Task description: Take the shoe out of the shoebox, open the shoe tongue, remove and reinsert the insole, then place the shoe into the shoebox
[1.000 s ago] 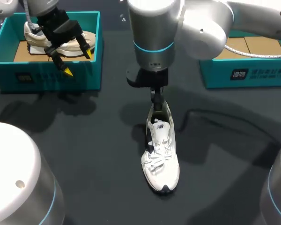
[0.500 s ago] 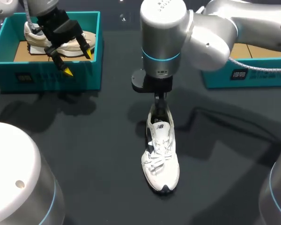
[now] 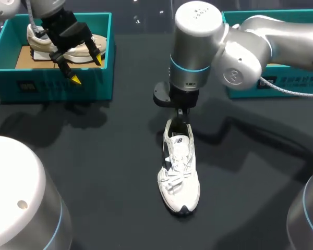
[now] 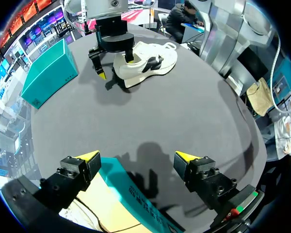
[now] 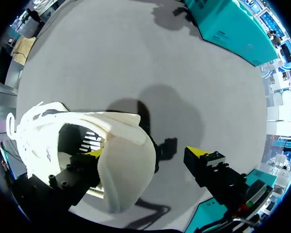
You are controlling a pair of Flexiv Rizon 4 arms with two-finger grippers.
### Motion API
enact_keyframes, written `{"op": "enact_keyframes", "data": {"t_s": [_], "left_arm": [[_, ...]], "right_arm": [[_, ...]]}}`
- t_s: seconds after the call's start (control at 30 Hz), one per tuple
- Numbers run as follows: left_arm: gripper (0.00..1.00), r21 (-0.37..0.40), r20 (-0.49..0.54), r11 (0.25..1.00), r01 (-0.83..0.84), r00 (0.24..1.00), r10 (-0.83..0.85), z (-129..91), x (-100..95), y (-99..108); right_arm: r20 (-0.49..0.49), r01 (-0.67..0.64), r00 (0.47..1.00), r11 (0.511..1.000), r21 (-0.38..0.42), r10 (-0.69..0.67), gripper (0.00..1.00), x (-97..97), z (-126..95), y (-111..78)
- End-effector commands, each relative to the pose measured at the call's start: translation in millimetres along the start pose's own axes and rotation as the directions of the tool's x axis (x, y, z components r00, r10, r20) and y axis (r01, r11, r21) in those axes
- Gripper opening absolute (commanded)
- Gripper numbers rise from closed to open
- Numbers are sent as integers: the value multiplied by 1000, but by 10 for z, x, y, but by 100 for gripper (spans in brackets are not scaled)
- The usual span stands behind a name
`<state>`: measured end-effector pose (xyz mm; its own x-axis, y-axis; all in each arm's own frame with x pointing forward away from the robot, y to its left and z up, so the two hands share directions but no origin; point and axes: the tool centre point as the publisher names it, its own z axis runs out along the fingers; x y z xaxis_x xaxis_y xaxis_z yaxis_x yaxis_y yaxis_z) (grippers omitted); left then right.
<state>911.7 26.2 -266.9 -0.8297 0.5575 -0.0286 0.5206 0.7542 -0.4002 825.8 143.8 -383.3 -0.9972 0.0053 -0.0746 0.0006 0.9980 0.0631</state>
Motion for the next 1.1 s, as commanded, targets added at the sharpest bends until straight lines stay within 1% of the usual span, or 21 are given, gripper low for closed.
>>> {"op": "enact_keyframes", "data": {"t_s": [0.03, 0.2, 0.3, 0.57, 0.63, 0.77, 0.83, 0.87, 0.9, 0.93, 0.97, 1.0, 1.07, 1.1], "left_arm": [[100, -2, 1, 1000, 0, 1000, 0, -2, 10, -3], [100, -2, 1, 1000, 0, 1000, 0, -2, 10, -3], [100, -2, 1, 1000, 0, 1000, 0, -2, 10, -3], [100, -2, 1, 1000, 0, 1000, 0, -2, 10, -3], [100, -2, 1, 1000, 0, 1000, 0, -2, 10, -3], [100, -2, 1, 1000, 0, 1000, 0, -2, 10, -3], [100, -2, 1, 1000, 0, 1000, 0, -2, 10, -3], [100, -2, 1, 1000, 0, 1000, 0, -2, 10, -3], [100, -2, 1, 1000, 0, 1000, 0, -2, 10, -3], [100, -2, 1, 1000, 0, 1000, 0, -2, 10, -3], [100, -2, 1, 1000, 0, 1000, 0, -2, 10, -3], [100, -2, 1, 1000, 0, 1000, 0, -2, 10, -3], [100, -2, 1, 1000, 0, 1000, 0, -2, 10, -3], [100, -2, 1, 1000, 0, 1000, 0, -2, 10, -3]], "right_arm": [[-12, 4, 1000, 1000, -6, -4, 99, -27, 35, 5], [-21, 3, 1000, 1000, 0, -3, 95, -20, 29, 41], [-22, -5, 1000, 1000, 3, 5, 89, -7, 30, 58], [-27, -16, 1000, 1000, 22, 17, 82, -2, 33, 89], [-28, -17, 999, 1000, 22, 17, 78, -7, 39, 94], [-35, -16, 999, 1000, 25, 17, 67, -19, 51, 103], [-40, -19, 999, 1000, 24, 20, 65, -21, 67, 103], [-42, -21, 999, 1000, 22, 22, 61, -20, 74, 102], [-43, -24, 999, 999, 21, 25, 51, -17, 80, 101], [-45, -27, 999, 999, 21, 28, 48, -14, 84, 101], [-46, -29, 998, 999, 21, 30, 43, -11, 87, 100], [-46, -31, 998, 999, 20, 32, 35, -4, 86, 100], [-44, -38, 998, 999, 19, 39, 10, 13, 72, 99], [-41, -41, 998, 999, 19, 42, 0, 23, 60, 97]]}}
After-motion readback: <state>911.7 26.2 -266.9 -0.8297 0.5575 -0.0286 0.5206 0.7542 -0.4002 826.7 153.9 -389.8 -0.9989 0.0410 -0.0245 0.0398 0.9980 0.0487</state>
